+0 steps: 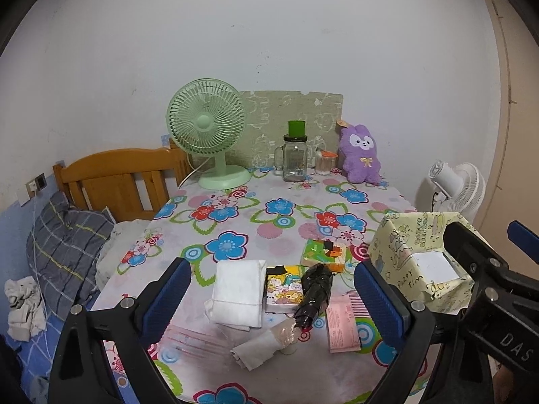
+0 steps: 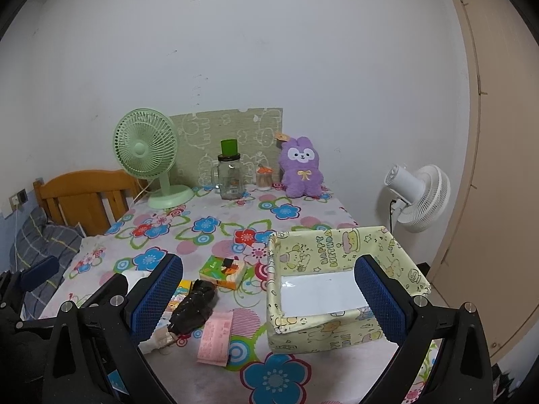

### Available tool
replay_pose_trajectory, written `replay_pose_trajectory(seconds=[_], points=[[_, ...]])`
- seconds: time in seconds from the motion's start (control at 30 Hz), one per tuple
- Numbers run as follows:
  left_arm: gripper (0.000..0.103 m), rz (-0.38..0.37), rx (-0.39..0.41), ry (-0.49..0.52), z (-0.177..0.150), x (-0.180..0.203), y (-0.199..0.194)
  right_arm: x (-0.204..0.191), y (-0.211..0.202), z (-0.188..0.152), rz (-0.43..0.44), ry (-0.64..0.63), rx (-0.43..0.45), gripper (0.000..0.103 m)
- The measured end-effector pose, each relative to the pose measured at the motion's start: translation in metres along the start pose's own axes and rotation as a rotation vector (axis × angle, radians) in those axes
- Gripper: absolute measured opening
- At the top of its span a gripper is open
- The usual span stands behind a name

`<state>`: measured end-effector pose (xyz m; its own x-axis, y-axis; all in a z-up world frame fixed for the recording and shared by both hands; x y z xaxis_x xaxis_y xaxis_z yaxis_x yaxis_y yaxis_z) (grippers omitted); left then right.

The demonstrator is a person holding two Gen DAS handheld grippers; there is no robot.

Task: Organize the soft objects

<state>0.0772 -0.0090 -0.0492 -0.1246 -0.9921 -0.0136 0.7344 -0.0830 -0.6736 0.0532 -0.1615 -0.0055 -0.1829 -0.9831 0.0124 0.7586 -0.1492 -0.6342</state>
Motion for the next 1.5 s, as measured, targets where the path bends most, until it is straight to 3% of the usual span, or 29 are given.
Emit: replay_pose_trajectory(seconds=[1.5], points=[[0.096, -0.026, 0.01, -0.012, 0.0005, -0.0042, -0.0061, -0.0077, -0.0068, 0.0, 0.015, 0.006, 0.006, 0.103]])
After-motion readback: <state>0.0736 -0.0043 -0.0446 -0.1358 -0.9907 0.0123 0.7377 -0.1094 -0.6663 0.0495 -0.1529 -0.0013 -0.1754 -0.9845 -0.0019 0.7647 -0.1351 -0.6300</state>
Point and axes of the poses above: each gripper's, at about its wrist camera, not at the fingertips, and y roughly the way its jaws point, x to its right, z to its top, the point moved 5 cm from there along y, roughly the way its jaws point, and after that the axes turned 13 degrees about -x, right-handed, at the moved point
